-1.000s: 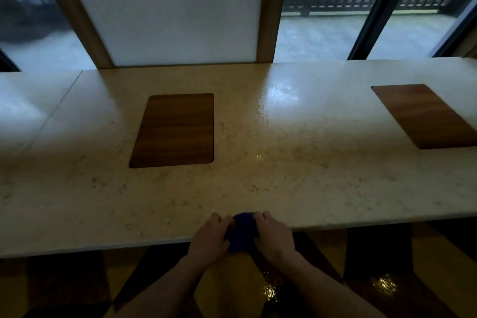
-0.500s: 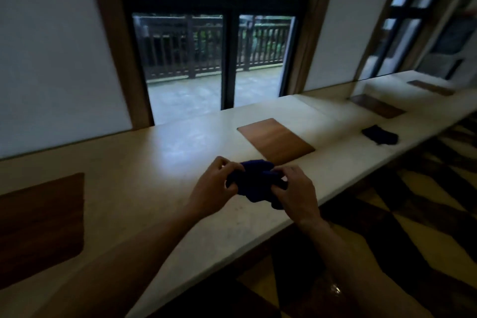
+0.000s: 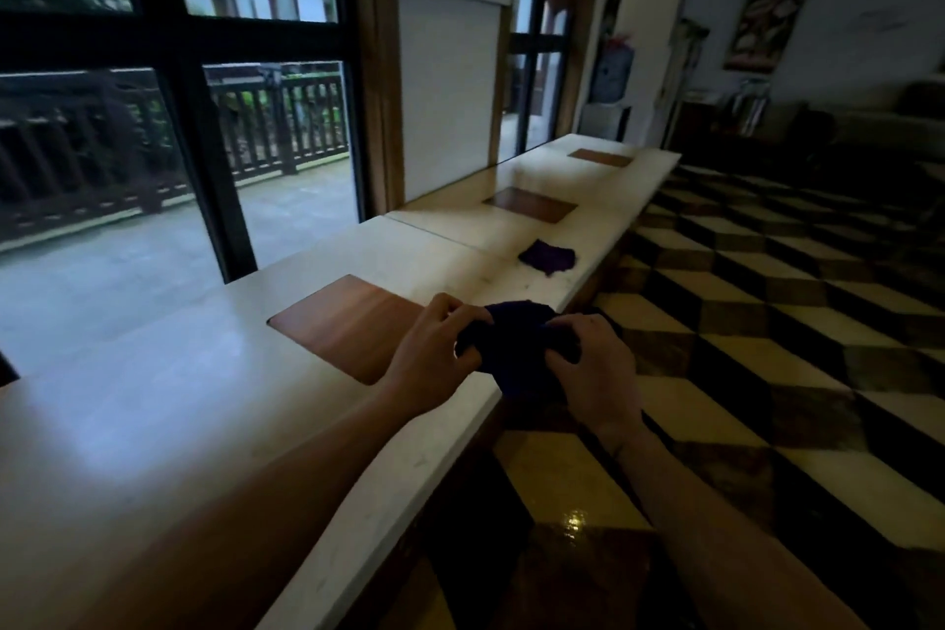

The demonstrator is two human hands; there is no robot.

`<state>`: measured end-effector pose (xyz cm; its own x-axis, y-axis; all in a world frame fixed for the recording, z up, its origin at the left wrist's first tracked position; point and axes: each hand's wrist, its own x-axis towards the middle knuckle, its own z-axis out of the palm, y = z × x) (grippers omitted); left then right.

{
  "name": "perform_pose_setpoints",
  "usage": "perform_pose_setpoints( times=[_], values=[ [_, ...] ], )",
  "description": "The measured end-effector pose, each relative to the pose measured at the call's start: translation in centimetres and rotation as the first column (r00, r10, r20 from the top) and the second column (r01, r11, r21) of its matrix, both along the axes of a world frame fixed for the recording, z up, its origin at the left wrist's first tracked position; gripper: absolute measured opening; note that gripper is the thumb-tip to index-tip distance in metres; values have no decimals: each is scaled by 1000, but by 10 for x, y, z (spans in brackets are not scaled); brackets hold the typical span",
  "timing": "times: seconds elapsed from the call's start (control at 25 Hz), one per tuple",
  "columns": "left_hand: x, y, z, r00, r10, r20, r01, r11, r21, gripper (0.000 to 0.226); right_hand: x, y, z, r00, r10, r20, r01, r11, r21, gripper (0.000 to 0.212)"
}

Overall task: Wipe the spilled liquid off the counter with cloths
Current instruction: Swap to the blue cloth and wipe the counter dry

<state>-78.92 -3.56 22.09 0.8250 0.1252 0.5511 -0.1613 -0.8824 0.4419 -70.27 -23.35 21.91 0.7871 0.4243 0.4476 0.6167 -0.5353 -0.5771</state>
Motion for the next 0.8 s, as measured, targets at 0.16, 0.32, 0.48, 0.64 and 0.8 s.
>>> perform_pose_setpoints(
  times=[0.16,0.32,0.48,0.64,0.8],
  values=[
    [63,17,-7,996,-89,-10,89,995,-39,34,47,12,-1,997,-76,11,76,997,-8,28],
    [132,47,-15,991,-136,-4,135,988,-72,34,103,35,-1,991,-130,-2,130,991,-34,29],
    [211,66,-17,985,-173,-12,171,981,-88,34,169,54,0,979,-202,-8,201,978,-49,29],
    [284,61,-16,977,-213,-11,210,971,-115,36,232,51,2,963,-268,-23,266,962,-52,29],
    [365,44,-20,970,-244,-10,241,961,-135,38,313,35,-6,956,-294,-17,293,955,-53,27]
  ],
)
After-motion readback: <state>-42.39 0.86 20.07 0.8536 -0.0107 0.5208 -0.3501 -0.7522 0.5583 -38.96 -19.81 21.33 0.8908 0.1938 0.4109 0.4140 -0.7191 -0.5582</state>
